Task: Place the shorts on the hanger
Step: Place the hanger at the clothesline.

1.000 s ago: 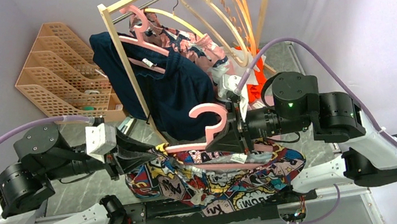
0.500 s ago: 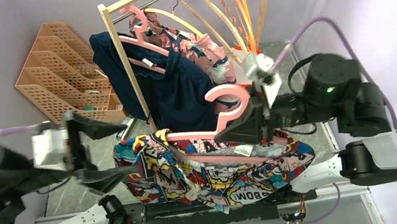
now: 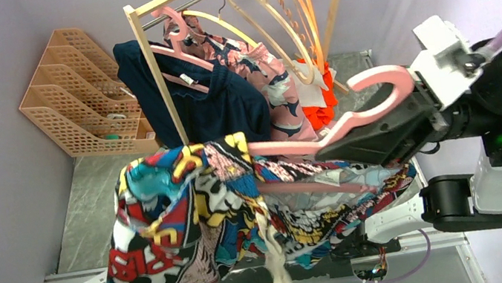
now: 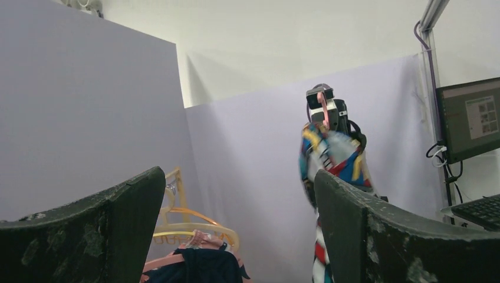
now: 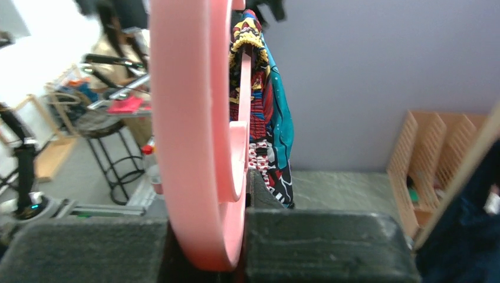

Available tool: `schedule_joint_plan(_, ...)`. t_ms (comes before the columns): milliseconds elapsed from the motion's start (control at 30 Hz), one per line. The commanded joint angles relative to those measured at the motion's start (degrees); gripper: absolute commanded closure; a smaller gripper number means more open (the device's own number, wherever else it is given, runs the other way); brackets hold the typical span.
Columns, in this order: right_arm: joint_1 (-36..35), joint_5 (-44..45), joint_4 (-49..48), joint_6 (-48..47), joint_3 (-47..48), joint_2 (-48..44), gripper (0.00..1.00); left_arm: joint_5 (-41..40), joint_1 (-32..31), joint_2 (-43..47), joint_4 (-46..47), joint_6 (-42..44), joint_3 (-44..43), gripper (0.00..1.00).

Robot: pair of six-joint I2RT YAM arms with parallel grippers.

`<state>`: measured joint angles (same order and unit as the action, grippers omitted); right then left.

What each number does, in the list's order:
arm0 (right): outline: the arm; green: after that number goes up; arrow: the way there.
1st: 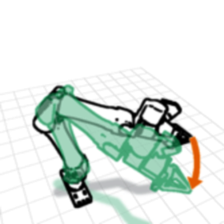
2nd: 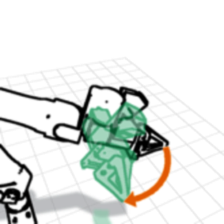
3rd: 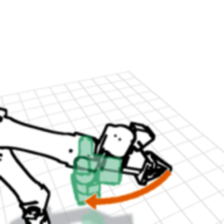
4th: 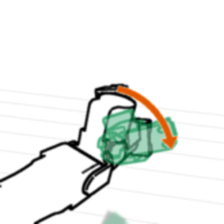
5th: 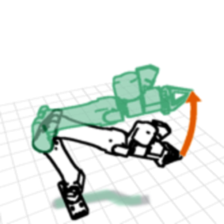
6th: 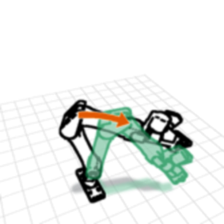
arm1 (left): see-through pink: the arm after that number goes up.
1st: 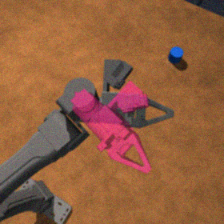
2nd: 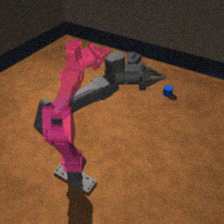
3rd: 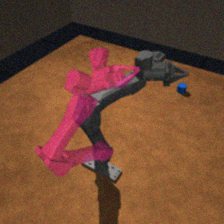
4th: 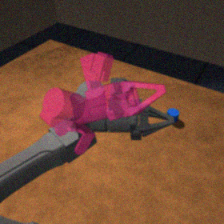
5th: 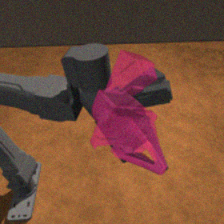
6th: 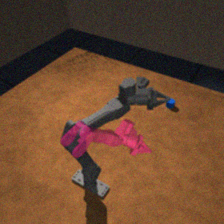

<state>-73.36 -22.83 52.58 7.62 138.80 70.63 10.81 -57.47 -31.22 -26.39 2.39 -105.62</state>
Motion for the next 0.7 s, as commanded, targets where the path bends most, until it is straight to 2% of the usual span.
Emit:
schedule_joint_plan(0,0.0,12.9,5.8,-3.8,-0.7,1.1,1.00,-3.3,0.3,-2.0,-2.8,0.9,0.7,0.00)
schedule_joint_plan(33,0.0,11.6,5.7,-3.7,-1.3,0.8,1.00,-3.7,0.3,-2.0,-2.8,0.9,0.9,0.00)
schedule_joint_plan(133,0.1,-3.3,-0.7,0.5,-2.1,-0.3,1.00,-4.0,0.2,-2.0,-3.3,1.1,1.3,0.00)
schedule_joint_plan(200,0.2,-9.5,-6.1,2.5,-3.2,-1.5,1.00,-4.2,0.3,-1.9,-3.5,1.1,1.9,0.01)
schedule_joint_plan(267,0.2,-7.4,-5.9,1.6,-3.4,-1.9,1.00,-4.3,0.3,-1.8,-3.6,1.2,2.8,0.01)
schedule_joint_plan(333,0.2,2.3,0.2,-0.9,-1.3,-0.4,1.00,-4.4,0.3,-1.8,-3.8,1.3,3.3,0.01)
schedule_joint_plan(400,0.2,5.0,4.7,-2.0,-0.4,1.2,1.00,-4.6,0.3,-2.0,-4.2,1.4,3.4,0.01)
schedule_joint_plan(467,0.2,-2.9,2.3,-0.3,-1.8,1.2,1.00,-4.8,0.3,-2.4,-4.9,1.5,2.9,0.01)
schedule_joint_plan(567,1.1,-15.6,-7.9,4.5,-4.0,-0.4,1.00,-5.3,0.2,-2.9,-5.9,1.9,1.7,0.01)
schedule_joint_plan(667,4.2,-16.7,-11.2,4.9,-4.5,-1.7,1.00,-6.1,0.3,-2.3,-5.6,2.0,2.7,0.01)
